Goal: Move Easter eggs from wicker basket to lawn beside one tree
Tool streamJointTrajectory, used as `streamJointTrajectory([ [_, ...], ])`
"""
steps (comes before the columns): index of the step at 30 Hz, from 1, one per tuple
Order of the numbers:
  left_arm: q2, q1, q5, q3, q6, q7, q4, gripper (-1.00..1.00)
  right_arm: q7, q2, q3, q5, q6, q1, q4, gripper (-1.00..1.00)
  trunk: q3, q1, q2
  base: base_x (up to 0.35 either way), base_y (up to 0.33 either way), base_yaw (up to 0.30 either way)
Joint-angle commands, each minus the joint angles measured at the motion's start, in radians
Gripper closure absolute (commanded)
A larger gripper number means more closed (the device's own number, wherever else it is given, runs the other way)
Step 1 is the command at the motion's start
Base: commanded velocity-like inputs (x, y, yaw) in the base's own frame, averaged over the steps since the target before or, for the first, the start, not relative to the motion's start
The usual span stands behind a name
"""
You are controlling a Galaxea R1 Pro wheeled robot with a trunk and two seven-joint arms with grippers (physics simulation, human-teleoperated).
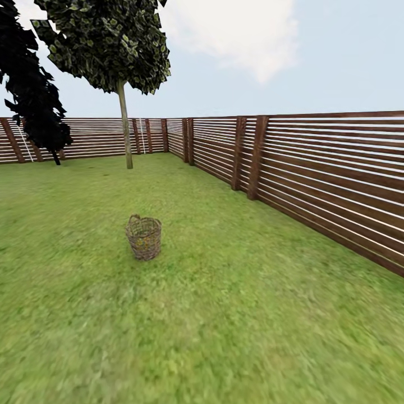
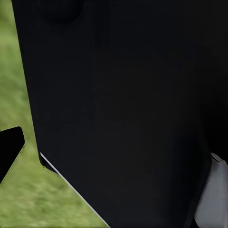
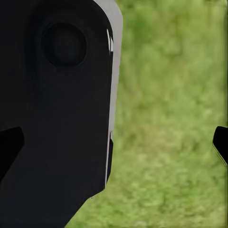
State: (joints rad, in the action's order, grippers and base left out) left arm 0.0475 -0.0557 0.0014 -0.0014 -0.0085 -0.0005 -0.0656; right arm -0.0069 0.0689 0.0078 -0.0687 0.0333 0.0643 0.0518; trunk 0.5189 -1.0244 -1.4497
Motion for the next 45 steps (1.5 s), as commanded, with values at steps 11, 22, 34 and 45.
streamJointTrajectory([
  [11,0.000,-0.001,0.000,0.000,-0.002,0.000,-0.002,-1.00,-0.001,0.002,0.000,-0.007,0.003,0.002,0.003,-1.00,0.001,-0.001,0.000,0.338,0.000,0.000],
  [22,0.015,-0.001,-0.007,-0.004,0.000,-0.001,0.007,-1.00,0.002,-0.004,-0.002,-0.005,0.003,0.002,-0.011,-1.00,0.001,-0.001,0.000,0.281,0.008,0.000],
  [34,0.045,0.000,0.087,0.005,0.036,0.059,-0.146,-1.00,-0.014,-0.037,-0.007,0.002,0.005,0.002,-0.101,-1.00,0.001,-0.001,0.000,0.006,0.001,0.000],
  [45,-0.133,0.265,0.298,0.122,0.366,0.192,-0.581,-1.00,-0.109,-0.070,0.021,-0.003,-0.567,0.304,-0.749,-1.00,0.001,-0.001,0.000,0.000,0.000,0.000],
])
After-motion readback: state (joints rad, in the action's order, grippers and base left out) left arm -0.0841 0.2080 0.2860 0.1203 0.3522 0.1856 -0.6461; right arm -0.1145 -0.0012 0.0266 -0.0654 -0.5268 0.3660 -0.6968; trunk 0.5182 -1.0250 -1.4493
